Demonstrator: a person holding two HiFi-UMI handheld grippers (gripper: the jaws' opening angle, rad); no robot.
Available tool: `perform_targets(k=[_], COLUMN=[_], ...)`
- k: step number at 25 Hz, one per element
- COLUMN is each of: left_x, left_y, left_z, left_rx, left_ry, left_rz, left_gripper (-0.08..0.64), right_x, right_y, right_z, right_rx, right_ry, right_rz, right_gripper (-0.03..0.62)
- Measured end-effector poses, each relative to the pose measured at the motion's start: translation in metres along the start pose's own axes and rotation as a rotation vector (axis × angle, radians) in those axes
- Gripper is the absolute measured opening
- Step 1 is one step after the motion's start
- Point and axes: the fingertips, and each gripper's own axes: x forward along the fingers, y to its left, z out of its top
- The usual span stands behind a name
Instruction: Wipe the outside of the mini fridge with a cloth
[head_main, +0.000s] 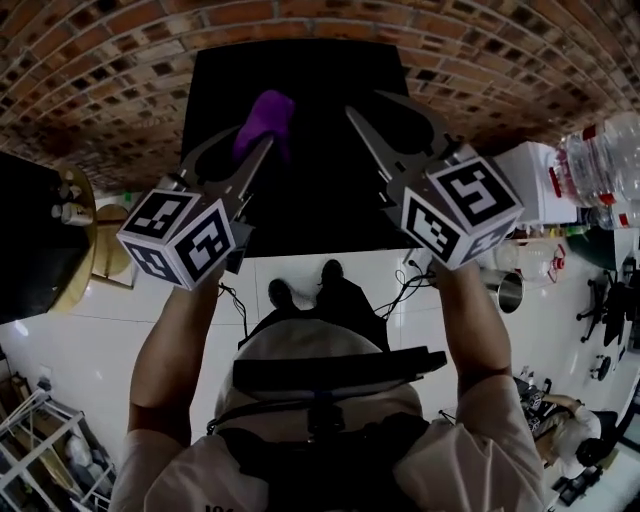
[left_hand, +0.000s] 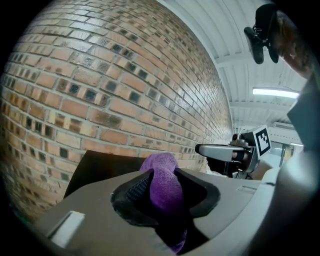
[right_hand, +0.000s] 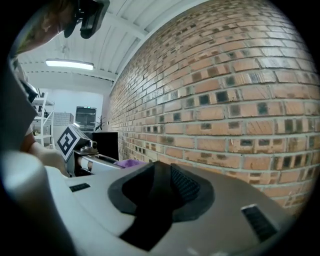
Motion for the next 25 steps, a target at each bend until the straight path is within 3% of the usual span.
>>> perform_targets(k=[6, 13, 16, 25], left_x=[-0.005, -0.027, -0.047, -0.120], left_y=[-0.008, -0.022, -0.028, -0.029], left_z=[0.008, 0.002, 0.003, -0.018], left_rx=[-0.004, -0.140, -0.164, -0.213], left_ry=[-0.065, -0.265, -0.326, -0.409], left_rz=[0.092, 0.372, 0.469, 0.637], left_gripper=[0.124, 0.123, 0.123, 0.123], right_x=[-0.001, 0.023, 0.029, 0.040], right_y=[-0.012, -0.010, 0.000, 0.064], right_z=[-0.005, -0.018, -0.018, -0.018], right_rx=[-0.030, -0.076, -0.089, -0.132], right_ry=[0.005, 0.020, 0.023, 0.022], right_rz=[0.113, 0.430, 0.527, 0.687], right_gripper=[0.095, 0.094, 0.095, 0.094])
